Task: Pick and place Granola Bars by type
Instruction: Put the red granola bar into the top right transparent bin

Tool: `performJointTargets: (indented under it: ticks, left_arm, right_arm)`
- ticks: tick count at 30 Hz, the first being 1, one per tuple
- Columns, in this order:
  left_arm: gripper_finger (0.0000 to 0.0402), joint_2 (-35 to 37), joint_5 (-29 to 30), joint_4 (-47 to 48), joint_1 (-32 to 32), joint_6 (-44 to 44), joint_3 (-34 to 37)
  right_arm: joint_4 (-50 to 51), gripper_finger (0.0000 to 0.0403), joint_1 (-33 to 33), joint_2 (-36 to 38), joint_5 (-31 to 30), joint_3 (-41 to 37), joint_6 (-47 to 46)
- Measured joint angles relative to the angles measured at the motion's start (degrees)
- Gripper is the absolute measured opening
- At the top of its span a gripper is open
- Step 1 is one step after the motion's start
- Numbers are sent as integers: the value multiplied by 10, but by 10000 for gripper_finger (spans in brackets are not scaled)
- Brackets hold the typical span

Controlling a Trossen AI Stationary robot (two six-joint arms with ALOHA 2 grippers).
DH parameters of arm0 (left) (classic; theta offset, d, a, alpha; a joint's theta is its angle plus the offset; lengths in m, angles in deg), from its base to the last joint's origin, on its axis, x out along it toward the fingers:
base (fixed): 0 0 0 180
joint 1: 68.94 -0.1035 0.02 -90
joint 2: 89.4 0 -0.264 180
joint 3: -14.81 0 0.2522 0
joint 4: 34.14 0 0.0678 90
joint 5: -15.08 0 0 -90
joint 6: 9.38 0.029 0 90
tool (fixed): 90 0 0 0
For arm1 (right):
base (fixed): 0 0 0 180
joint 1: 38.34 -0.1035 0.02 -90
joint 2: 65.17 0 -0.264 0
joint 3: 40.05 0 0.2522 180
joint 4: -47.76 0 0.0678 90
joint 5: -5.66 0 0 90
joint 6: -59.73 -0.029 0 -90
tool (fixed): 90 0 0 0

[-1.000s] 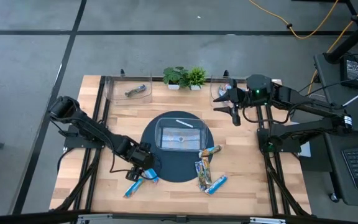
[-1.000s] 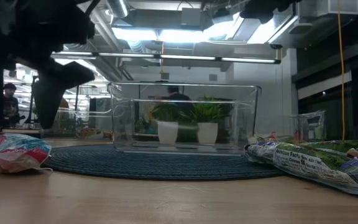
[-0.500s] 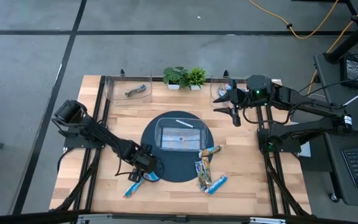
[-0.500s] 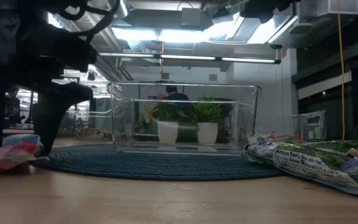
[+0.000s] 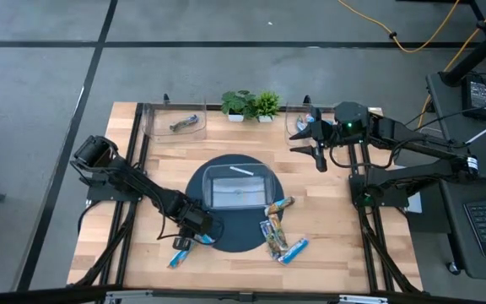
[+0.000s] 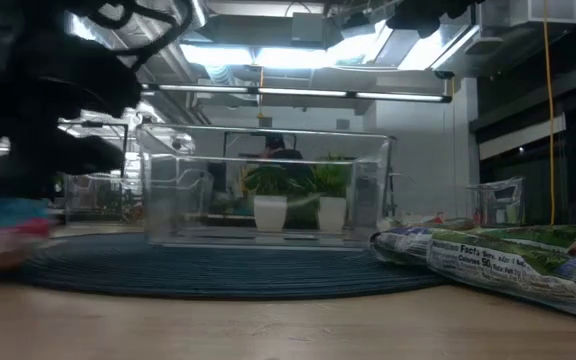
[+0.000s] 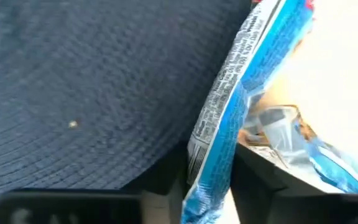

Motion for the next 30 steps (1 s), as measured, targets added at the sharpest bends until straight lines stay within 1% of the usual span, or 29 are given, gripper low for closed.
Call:
performJointTargets:
  ticks: [2,5,7,10,14,20,27,30]
  left_arm:
    - [66,12,-13,16,7,-3,-3]
    - [35,38,-13,42,16,-6,-16]
    - [22,58,-9,65,20,-11,-26]
    - [19,92,14,88,22,-21,-46]
    - [24,138,83,111,17,-32,-78]
    - [17,198,202,131,-8,-43,-120]
    - [19,242,329,116,-40,-34,-156]
    - [18,252,360,88,-50,-6,-162]
  right_arm:
    - [0,162,0,0,0,0,1]
    - [0,162,0,0,0,0,1]
    - [1,162,0,0,0,0,2]
    - [3,162,0,0,0,0,3]
    - [6,162,0,0,0,0,3]
    - [6,162,0,0,-10,0,2]
    - [5,162,0,0,-11,0,1]
    - [5,162,0,0,-11,0,1]
